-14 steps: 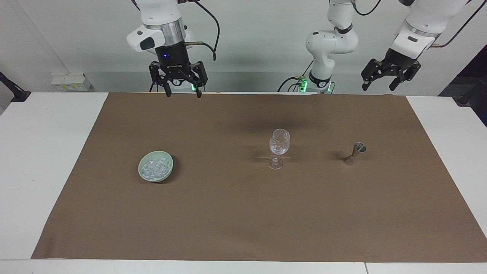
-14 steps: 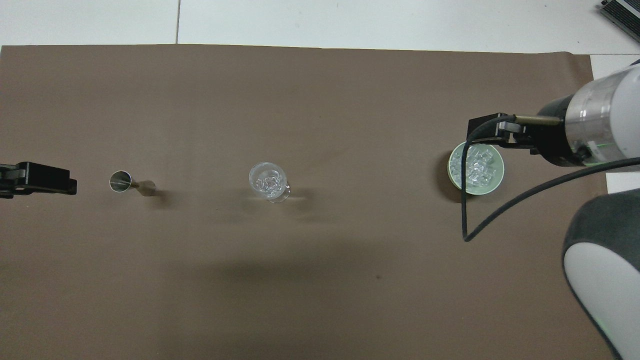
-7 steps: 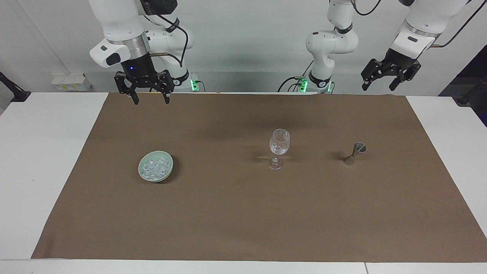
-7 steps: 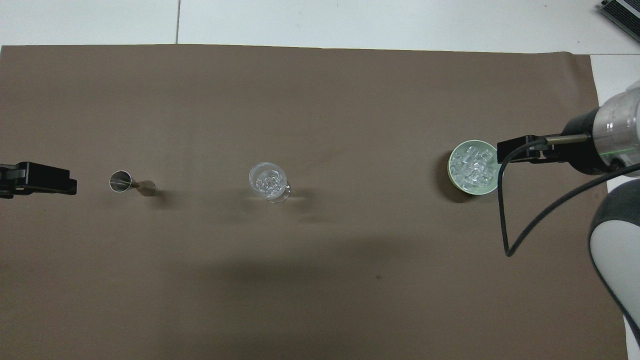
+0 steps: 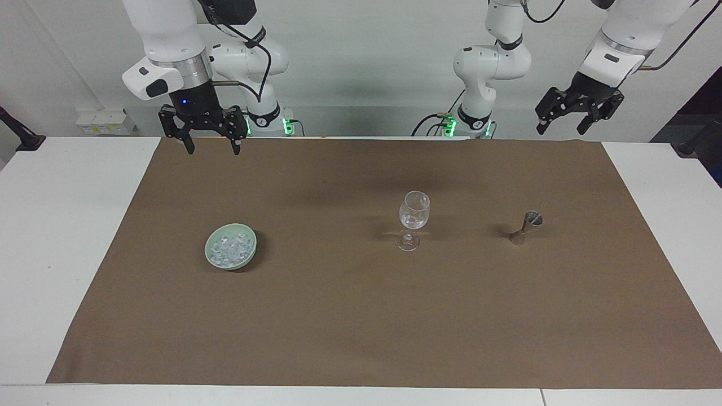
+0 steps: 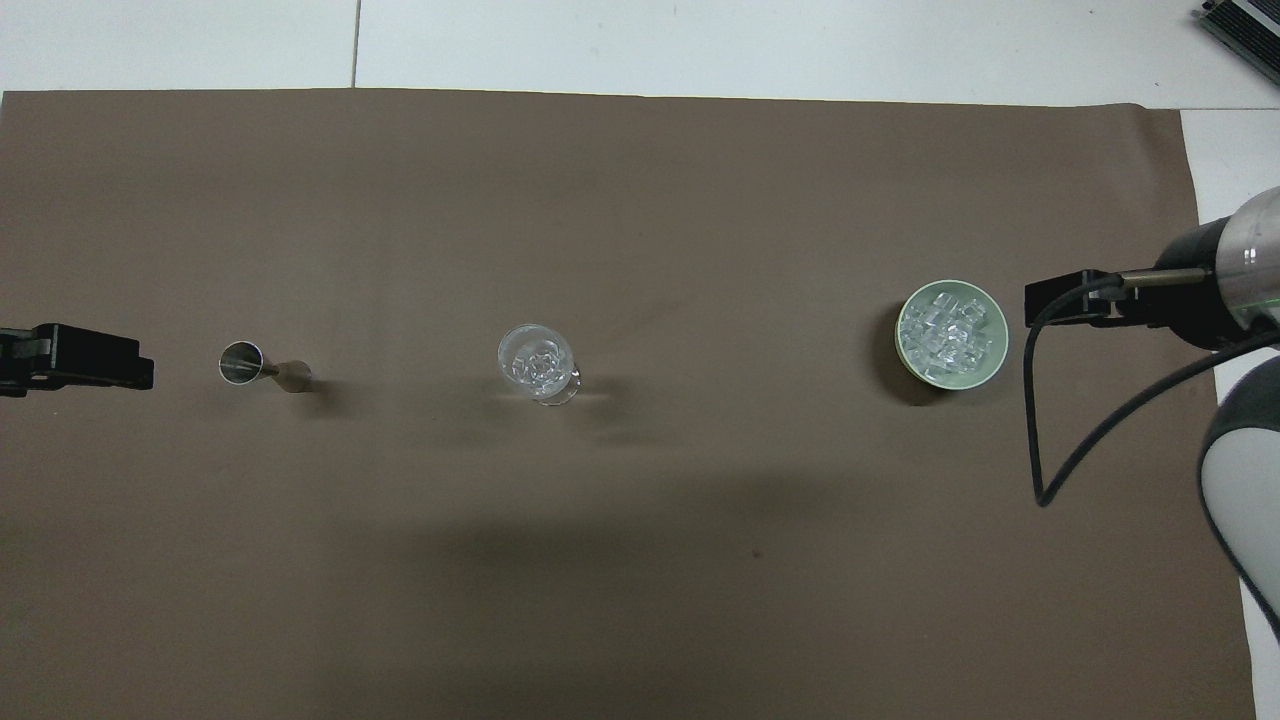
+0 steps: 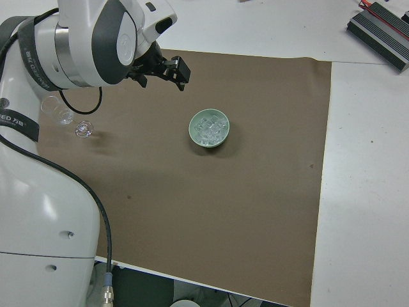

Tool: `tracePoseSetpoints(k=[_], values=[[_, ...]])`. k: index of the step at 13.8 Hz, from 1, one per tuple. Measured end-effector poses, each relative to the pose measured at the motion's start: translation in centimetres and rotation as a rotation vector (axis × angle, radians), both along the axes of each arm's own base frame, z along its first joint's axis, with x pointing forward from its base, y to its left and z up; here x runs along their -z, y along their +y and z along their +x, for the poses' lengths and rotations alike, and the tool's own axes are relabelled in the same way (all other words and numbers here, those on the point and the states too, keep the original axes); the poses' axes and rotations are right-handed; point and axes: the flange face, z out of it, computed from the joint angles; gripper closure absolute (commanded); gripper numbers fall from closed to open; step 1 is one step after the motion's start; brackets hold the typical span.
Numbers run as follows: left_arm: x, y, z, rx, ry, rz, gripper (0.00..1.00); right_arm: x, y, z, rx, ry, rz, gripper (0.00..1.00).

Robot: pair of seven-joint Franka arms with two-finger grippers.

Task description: Pour wine and add ice with both arms

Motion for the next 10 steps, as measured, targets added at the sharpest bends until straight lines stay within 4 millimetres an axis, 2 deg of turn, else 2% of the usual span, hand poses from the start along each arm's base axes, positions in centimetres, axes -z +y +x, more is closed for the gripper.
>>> tracePoseSetpoints(k=[6,10], values=[[0.0,0.0,0.0,0.000,0.000,0.000,0.00,-0.3,1.3,-0.3,0.041,0.010,0.020,0.00],[0.0,0.0,0.0,0.000,0.000,0.000,0.00,-0.1,1.3,-0.5,0.045,0.028,0.021,0.00]])
